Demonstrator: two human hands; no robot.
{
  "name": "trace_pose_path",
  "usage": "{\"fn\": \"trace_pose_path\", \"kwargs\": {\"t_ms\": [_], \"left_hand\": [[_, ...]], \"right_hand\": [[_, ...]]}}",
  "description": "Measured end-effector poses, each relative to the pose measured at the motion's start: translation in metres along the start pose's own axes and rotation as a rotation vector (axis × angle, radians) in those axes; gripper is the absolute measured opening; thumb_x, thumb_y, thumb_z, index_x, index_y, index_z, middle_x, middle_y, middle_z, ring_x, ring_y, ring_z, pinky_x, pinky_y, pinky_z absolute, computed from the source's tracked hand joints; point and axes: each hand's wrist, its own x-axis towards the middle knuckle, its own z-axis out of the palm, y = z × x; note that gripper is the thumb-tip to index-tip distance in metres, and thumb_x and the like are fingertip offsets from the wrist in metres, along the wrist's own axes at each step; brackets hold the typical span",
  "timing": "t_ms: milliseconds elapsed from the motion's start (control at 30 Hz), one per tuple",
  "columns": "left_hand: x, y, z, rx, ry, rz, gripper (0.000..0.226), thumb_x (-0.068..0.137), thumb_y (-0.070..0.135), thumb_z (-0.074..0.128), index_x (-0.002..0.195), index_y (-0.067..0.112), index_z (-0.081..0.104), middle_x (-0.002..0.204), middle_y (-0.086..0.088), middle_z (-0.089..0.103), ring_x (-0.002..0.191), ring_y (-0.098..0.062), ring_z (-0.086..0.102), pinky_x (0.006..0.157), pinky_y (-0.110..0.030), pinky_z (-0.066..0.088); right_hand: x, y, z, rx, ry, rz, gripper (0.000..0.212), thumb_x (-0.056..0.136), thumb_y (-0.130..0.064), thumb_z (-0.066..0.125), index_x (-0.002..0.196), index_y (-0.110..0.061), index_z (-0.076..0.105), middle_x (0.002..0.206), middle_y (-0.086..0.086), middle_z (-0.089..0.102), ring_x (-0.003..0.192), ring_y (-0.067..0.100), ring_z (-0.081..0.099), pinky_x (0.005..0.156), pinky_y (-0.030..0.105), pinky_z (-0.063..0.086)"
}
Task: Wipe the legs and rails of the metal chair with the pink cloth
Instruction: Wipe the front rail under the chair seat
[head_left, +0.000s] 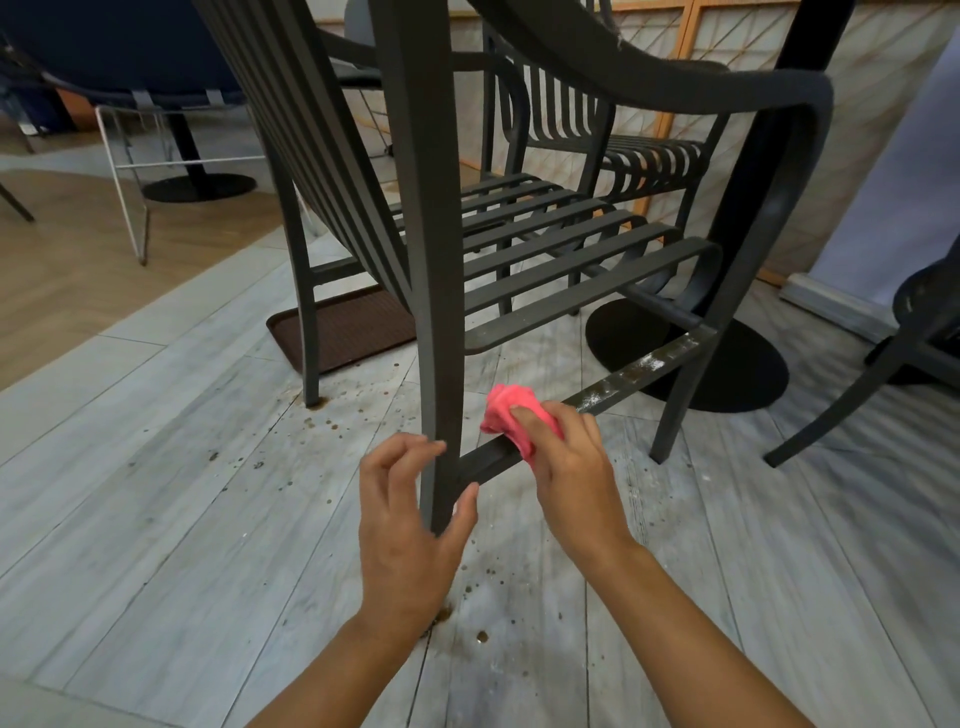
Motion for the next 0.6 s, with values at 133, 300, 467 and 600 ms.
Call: {"fn": "trace_pose_path", "kwargs": {"t_ms": [133,300,467,600], "left_hand": [[0.008,0.012,0.006,0.079,-0.181,0.327,0.033,0.082,0.029,0.064,0.110,0.018,0.051,0.111,0.002,0.046,0.100,-0.007,0.048,0.085,-0.013,0.046],[0.012,0.030,0.030,0.320,-0.568,0.321,0.049,0.072,0.022,0.078,0.116,0.016,0.057,0.115,-0.001,0.059,0.104,-0.017,0.058,0.085,-0.029,0.055],[0.021,0.034,0.044,0.604,-0.735,0.184,0.070,0.070,0.011,0.078,0.131,0.008,0.043,0.128,-0.012,0.044,0.120,-0.027,0.047,0.101,-0.035,0.045],[0.025,0.039,0.047,0.791,-0.799,0.198,0.063,0.085,-0.001,0.052,0.140,0.001,0.021,0.134,-0.018,0.030,0.124,-0.030,0.035,0.108,-0.035,0.035]], "right_hand": [[0.007,0.003,-0.017,0.035,0.092,0.018,0.050,0.078,0.003,0.066,0.122,-0.017,0.053,0.111,0.006,0.057,0.099,0.022,0.052,0.074,0.029,0.050],[0.015,0.009,-0.026,0.042,0.109,0.057,0.046,0.078,-0.001,0.068,0.120,-0.015,0.056,0.110,0.008,0.058,0.099,0.022,0.052,0.073,0.024,0.045],[0.017,0.014,-0.021,-0.004,0.003,0.059,0.049,0.081,-0.008,0.068,0.126,-0.018,0.054,0.116,0.009,0.055,0.103,0.023,0.049,0.078,0.035,0.053],[0.011,0.014,-0.005,-0.024,-0.127,-0.076,0.037,0.088,-0.032,0.059,0.123,-0.029,0.052,0.118,-0.002,0.051,0.106,0.015,0.050,0.086,0.037,0.051]]}}
